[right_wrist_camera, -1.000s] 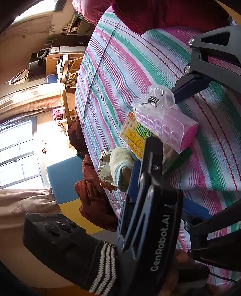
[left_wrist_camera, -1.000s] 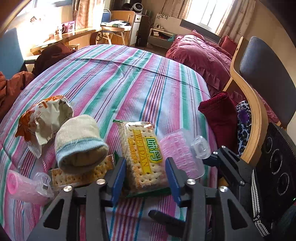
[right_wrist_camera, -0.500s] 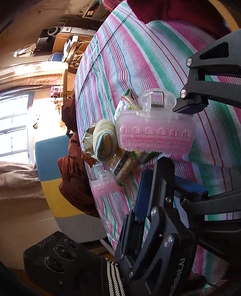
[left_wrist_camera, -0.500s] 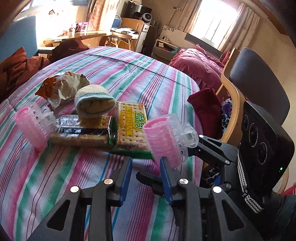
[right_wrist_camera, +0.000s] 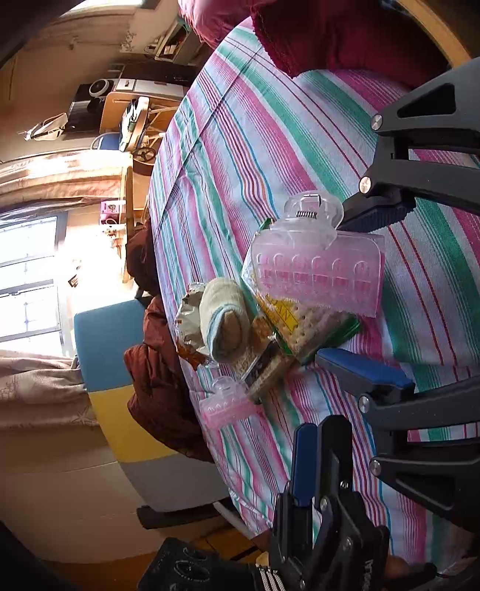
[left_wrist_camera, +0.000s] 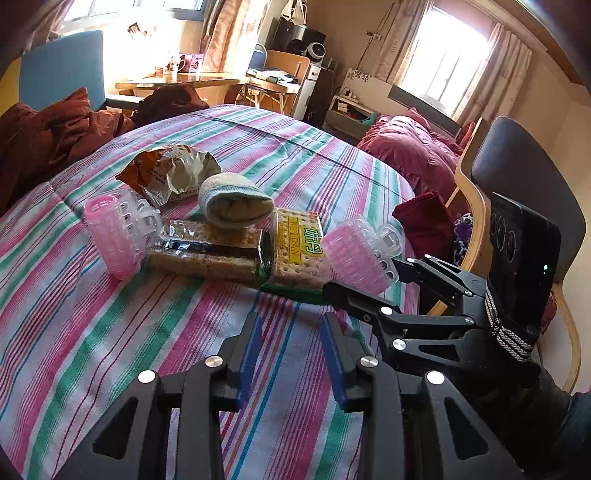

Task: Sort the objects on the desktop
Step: 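Grasp the WEIDAN cracker pack with left tool while right tool holds the pink container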

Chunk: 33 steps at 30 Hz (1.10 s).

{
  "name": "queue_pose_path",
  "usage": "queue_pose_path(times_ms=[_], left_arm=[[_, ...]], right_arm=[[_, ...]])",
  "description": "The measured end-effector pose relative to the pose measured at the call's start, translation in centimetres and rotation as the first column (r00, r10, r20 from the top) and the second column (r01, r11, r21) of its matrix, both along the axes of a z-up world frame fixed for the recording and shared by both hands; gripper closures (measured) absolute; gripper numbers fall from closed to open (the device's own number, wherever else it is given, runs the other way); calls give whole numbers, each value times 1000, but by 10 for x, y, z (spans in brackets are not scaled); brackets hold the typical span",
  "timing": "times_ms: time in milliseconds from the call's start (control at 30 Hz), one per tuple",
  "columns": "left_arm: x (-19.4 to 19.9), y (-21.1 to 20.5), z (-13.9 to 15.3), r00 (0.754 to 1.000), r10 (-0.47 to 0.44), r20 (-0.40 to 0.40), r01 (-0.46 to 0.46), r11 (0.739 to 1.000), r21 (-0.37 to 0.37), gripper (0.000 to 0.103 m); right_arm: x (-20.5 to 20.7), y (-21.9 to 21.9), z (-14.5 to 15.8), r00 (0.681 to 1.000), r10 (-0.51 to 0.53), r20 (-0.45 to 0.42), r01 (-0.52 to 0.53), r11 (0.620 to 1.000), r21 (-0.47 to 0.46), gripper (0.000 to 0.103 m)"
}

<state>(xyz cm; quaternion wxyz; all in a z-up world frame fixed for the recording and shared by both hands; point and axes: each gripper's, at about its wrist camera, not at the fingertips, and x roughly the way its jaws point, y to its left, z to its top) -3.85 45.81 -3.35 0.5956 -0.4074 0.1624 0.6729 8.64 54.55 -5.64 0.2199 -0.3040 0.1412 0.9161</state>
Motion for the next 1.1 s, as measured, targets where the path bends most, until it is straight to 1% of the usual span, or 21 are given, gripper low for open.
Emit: queue_pose_path(times_ms=[33, 67, 100, 167, 267, 333, 400, 467, 600, 733, 833, 933, 1033, 1067, 1100], left_arm=[[0, 1, 1, 1000, -2, -6, 2, 1000, 4, 65], [1, 3, 3, 1000, -3, -12, 3, 1000, 8, 62], [1, 5, 5, 1000, -7, -23, 7, 1000, 9, 59], [4, 13, 8, 999, -17, -49, 17, 1000, 8, 56], [11, 30, 12, 995, -51, -87, 51, 999, 2, 51], [17, 42, 13, 989, -76, -125, 76, 997, -10, 50], [20, 55, 12, 985, -99, -139, 96, 995, -31, 46], [20, 67, 8, 984, -113, -135, 107, 993, -49, 45], [14, 82, -1, 988, -124, -87, 117, 990, -78, 40], [8, 89, -13, 990, -109, -85, 99, 988, -117, 40], [6, 91, -18, 993, -102, -66, 93, 989, -118, 40], [11, 98, -18, 990, -108, -90, 96, 986, -135, 40], [17, 106, -22, 986, -95, -140, 71, 983, -169, 41], [19, 106, -23, 984, -90, -153, 63, 983, -171, 48], [20, 105, -23, 983, -84, -166, 55, 984, -172, 52]], right_arm=[[0, 1, 0, 1000, -14, 10, 14, 1000, 7, 61], [-1, 3, 0, 999, -33, 25, 32, 999, 15, 65], [-1, 6, 0, 998, -51, 38, 50, 999, 21, 65], [2, 10, 1, 997, -66, 39, 65, 998, 7, 65], [4, 10, 8, 994, -98, 51, 95, 994, 53, 65], [10, 13, 18, 990, -134, 32, 131, 988, 84, 65], [16, 16, 27, 987, -157, 12, 156, 983, 99, 65], [21, 19, 34, 986, -169, -11, 169, 981, 99, 65], [28, 28, 36, 982, -183, -39, 185, 980, 69, 65], [30, 32, 34, 983, -175, -58, 179, 982, 56, 65], [29, 32, 33, 984, -169, -66, 172, 983, 59, 65], [27, 32, 33, 984, -167, -69, 171, 983, 67, 65], [27, 32, 32, 984, -161, -74, 166, 984, 65, 65], [27, 32, 32, 984, -160, -74, 164, 984, 66, 65], [28, 31, 32, 985, -159, -73, 164, 984, 68, 65]])
